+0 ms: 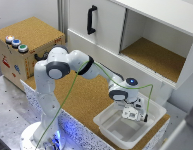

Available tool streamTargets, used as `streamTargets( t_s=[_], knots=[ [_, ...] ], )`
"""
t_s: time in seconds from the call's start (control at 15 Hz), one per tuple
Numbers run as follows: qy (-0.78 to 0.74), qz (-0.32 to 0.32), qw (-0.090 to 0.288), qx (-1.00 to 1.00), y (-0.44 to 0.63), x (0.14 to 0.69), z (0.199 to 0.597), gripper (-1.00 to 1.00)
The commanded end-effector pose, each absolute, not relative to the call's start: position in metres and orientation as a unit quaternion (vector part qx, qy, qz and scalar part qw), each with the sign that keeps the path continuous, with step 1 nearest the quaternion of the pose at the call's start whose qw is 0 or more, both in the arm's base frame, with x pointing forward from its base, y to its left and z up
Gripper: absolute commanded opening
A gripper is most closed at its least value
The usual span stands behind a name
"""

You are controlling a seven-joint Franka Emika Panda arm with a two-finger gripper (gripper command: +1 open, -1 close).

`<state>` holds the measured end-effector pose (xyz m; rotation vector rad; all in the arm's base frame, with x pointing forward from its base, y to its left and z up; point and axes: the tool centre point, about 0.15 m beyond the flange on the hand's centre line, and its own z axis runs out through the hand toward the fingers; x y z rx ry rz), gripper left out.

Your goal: Go towards the yellow block and lift it

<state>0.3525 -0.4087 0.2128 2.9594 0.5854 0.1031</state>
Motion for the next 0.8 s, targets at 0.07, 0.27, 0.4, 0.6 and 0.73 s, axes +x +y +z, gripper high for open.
streamTargets(
  t_s=[0.07, 0.27, 0.4, 0.6, 0.73],
  knots=[
    [0.136, 0.082, 0.059, 0.986, -0.419, 0.375, 0.231, -1.0],
    [0.11, 0.109, 0.047, 0.987, -0.416, 0.386, 0.259, -1.0],
    [0.092, 0.128, 0.041, 0.987, -0.413, 0.394, 0.282, -1.0],
    [0.055, 0.159, 0.031, 0.985, -0.403, 0.408, 0.318, -1.0],
    [0.036, 0.181, 0.026, 0.982, -0.393, 0.418, 0.341, -1.0]
  ],
)
